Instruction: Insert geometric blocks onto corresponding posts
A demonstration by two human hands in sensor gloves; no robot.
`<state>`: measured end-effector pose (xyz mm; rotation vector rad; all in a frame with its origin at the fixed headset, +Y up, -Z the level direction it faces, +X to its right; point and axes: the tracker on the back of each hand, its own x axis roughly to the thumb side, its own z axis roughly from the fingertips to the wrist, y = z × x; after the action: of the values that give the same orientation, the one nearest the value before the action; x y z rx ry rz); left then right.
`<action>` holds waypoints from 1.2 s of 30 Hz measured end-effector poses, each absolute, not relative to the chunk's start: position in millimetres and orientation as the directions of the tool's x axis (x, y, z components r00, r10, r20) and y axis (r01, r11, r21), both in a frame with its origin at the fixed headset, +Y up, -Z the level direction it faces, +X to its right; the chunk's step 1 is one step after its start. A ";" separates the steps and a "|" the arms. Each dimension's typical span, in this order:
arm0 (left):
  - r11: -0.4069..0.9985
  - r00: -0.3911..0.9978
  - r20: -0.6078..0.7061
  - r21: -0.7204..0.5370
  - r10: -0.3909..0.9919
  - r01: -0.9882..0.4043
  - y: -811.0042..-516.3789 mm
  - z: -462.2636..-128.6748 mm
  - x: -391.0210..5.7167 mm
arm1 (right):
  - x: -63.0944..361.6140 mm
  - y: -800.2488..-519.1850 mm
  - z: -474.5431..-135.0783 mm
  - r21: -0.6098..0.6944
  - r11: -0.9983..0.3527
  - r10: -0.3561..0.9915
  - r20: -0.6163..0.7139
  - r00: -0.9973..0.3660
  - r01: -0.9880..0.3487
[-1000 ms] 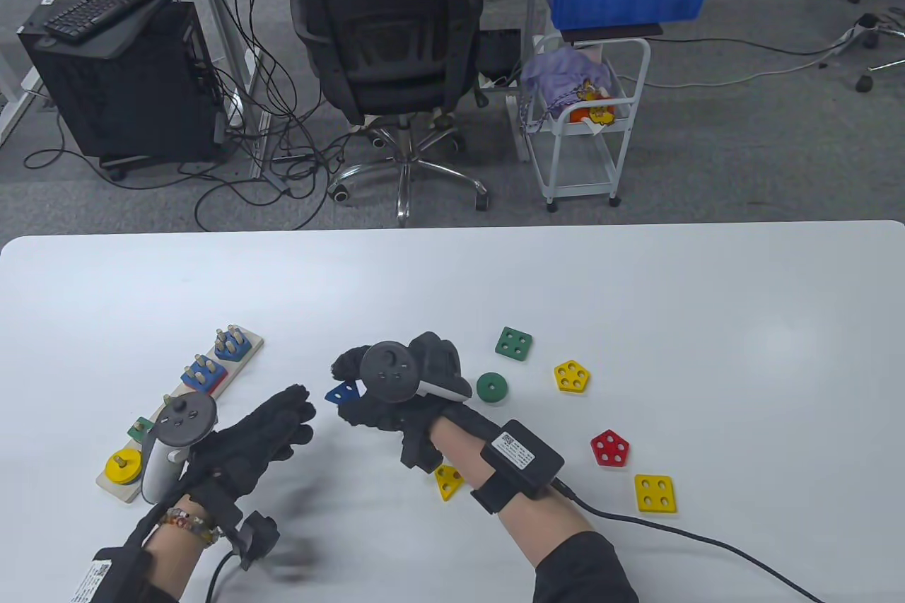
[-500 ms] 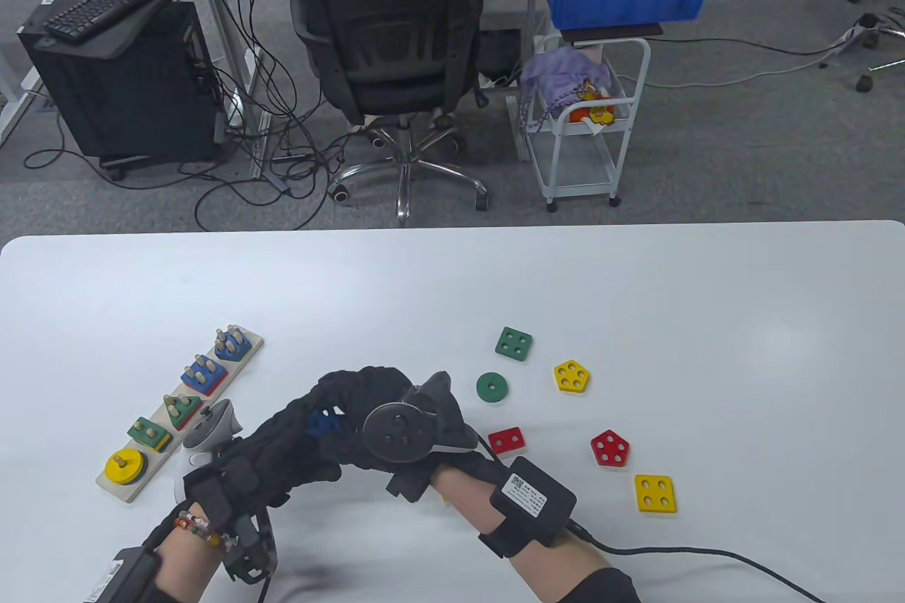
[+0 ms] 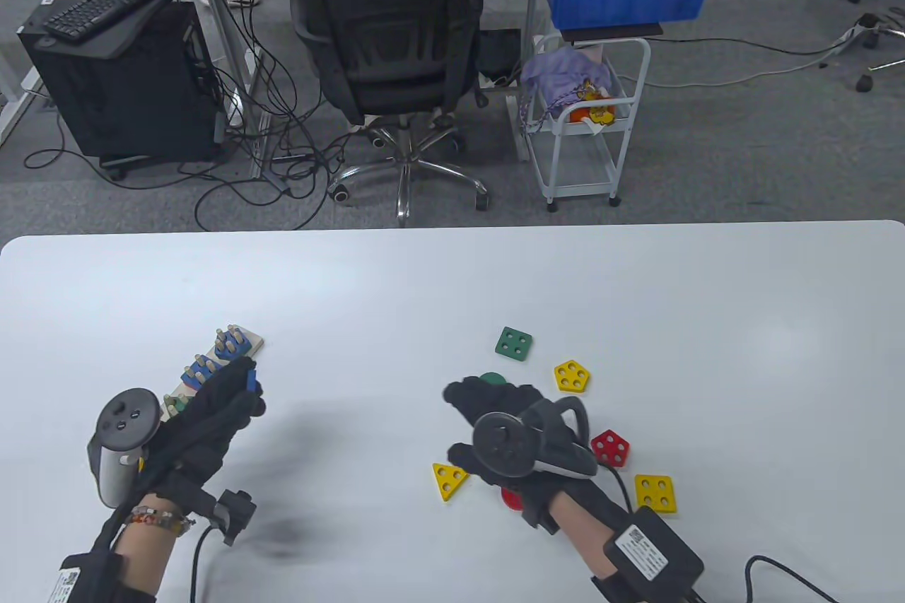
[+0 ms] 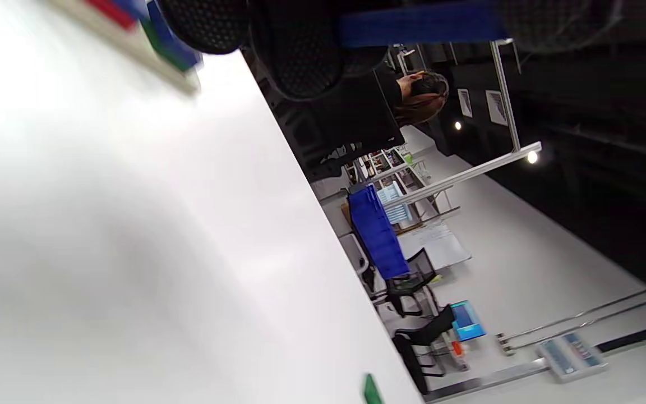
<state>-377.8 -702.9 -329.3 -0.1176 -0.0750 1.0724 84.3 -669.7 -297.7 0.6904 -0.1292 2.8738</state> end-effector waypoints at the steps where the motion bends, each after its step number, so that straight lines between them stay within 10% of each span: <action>1: 0.484 0.488 0.006 -0.136 0.873 -0.864 -700.7 -329.2 -382.4 | 98.1 -670.9 -294.9 -0.040 -0.981 0.153 0.426 -0.892 -0.188; 7: 0.705 0.702 -0.067 0.031 0.709 -0.709 -693.6 -327.0 -421.1 | 181.7 -688.0 -271.6 -0.069 -0.983 0.151 0.202 -0.968 -0.168; 17: 0.965 0.937 -0.230 0.052 0.263 -0.258 -724.0 -336.7 -431.9 | 207.6 -696.3 -266.1 -0.105 -0.986 0.113 0.137 -0.984 -0.128; 36: 0.990 0.934 -0.331 0.004 0.133 -0.140 -738.3 -356.4 -425.6 | 198.6 -704.0 -268.1 -0.006 -0.994 0.105 0.155 -0.982 -0.107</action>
<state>-425.6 -738.3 -356.4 -0.0200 0.3374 0.1395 198.6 -704.0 -268.1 0.2350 -0.0220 3.0258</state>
